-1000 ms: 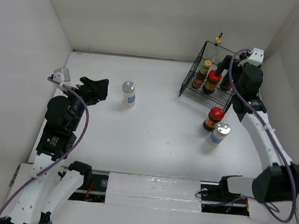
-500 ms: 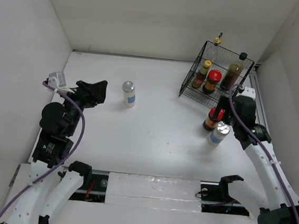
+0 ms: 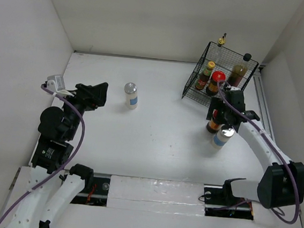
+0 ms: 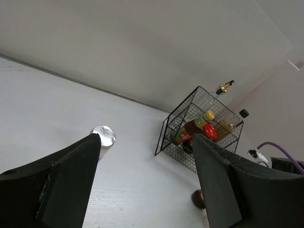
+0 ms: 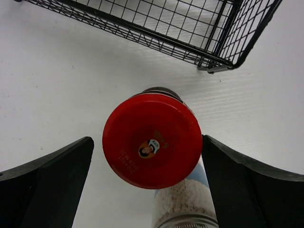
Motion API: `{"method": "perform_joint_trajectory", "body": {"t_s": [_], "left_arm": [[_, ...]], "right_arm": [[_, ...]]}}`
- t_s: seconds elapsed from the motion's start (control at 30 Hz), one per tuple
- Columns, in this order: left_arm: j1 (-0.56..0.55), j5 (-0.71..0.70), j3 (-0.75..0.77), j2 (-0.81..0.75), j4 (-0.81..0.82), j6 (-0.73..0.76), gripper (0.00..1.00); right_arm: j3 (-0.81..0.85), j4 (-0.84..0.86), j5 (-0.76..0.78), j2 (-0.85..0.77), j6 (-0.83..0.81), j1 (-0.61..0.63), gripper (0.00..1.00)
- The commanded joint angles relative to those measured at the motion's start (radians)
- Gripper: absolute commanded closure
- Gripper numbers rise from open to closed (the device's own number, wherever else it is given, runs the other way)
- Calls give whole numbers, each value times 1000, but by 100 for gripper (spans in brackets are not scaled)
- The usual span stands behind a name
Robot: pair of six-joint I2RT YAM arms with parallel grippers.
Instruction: Organize the condiment bottles
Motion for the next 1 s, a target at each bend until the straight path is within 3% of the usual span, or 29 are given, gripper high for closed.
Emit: {"method": "perform_joint_trajectory", "body": {"t_s": [0.0,0.1,0.17,0.2,0.23,0.4,0.67,0.97], "left_arm": [[-5,14,2,6,41,6,26],[-5,14,2,15,41,6,26],[-5,24,2,15,41,6,26],[-5,24,2,15,41,6,26],[-5,15,2,15,41,6,26],[-5,14,2,15,41,6,26],[-5,14,2,25,41,6,26],[-5,24,2,34,41,6,26]], "right_arm": [[43,91,11,30,-9,5,0],[43,116,45,62,0,5,2],[43,127,76,76,0,18,9],[43,127,87,76,0,28,22],[52,127,99,76,0,28,27],[74,104,152,1,10,79,40],[302,116,103,-102,-9,130,42],[549,182,47,33,-47,-39,43]]}}
